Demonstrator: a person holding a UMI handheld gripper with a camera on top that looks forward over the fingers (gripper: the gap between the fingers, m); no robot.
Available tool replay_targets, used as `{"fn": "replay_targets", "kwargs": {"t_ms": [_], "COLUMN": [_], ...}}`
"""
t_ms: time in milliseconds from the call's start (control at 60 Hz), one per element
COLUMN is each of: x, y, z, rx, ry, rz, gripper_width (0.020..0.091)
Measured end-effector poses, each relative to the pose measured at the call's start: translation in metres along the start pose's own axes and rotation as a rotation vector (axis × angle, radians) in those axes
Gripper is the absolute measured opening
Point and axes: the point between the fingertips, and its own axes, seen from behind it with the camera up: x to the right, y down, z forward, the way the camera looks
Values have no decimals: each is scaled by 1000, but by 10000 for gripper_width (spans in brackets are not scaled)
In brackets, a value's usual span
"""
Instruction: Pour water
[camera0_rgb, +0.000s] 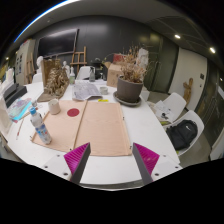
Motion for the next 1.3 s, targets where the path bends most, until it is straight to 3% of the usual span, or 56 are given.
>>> {"fn": "replay_targets", "kwargs": {"t_ms": [133,333,517,833,933,1017,1100,1300], "x": [-27,-142,-252,-343,-347,-345,-346,-345], "y": [3,16,15,-11,-16,-15,-18,-18], "z": [4,2,21,117,139,151,151,151], "rx": [9,34,115,250,279,289,312,304], "ry": [-36,-123,-219,-173,-145,-113,-112,-103], "rz": [-1,-3,-17,7,10,16,23,42], "gripper_width": [862,861,861,847,726,535,510,343]}}
